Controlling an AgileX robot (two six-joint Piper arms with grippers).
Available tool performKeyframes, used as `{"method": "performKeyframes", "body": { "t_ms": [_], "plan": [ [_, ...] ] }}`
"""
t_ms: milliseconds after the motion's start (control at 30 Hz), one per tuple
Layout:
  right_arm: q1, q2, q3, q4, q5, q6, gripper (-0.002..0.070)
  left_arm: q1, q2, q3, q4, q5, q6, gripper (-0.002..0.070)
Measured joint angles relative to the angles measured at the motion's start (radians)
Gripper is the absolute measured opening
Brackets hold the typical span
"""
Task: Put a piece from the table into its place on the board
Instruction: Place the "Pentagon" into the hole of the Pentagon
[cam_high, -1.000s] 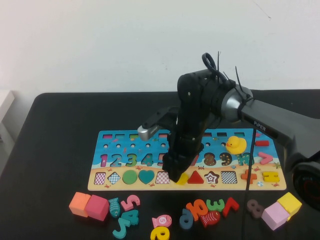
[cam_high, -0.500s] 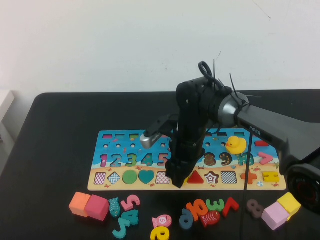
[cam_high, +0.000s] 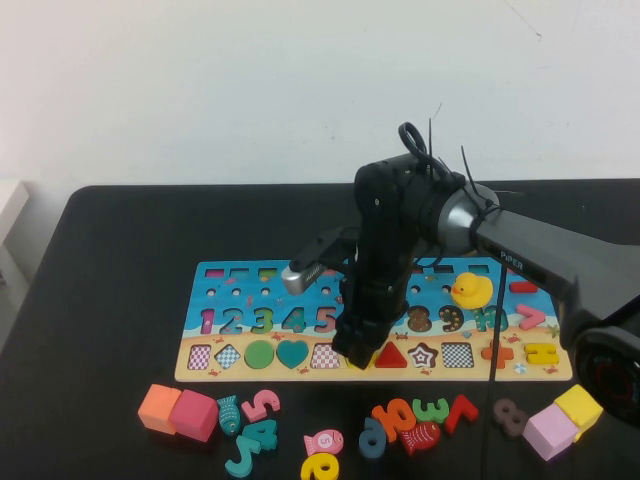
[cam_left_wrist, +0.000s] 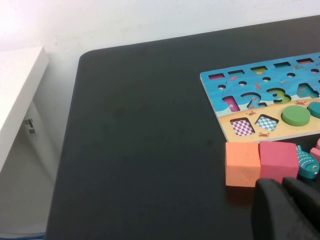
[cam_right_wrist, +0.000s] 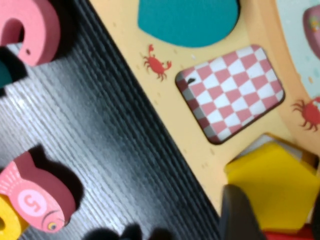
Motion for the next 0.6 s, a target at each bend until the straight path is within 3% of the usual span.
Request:
{"method": "performKeyframes", "body": {
  "t_ms": [333,600],
  "plan": [
    [0.000,0.000,0.000,0.000,-0.002,-0.033,0.0253,0.000,0.000,0.000,0.000,0.000,0.000,-0.0001],
    [0.000,0.000,0.000,0.000,-0.002,-0.053,0.0235,0.000,0.000,0.000,0.000,0.000,0.000,-0.0001]
  ]
}}
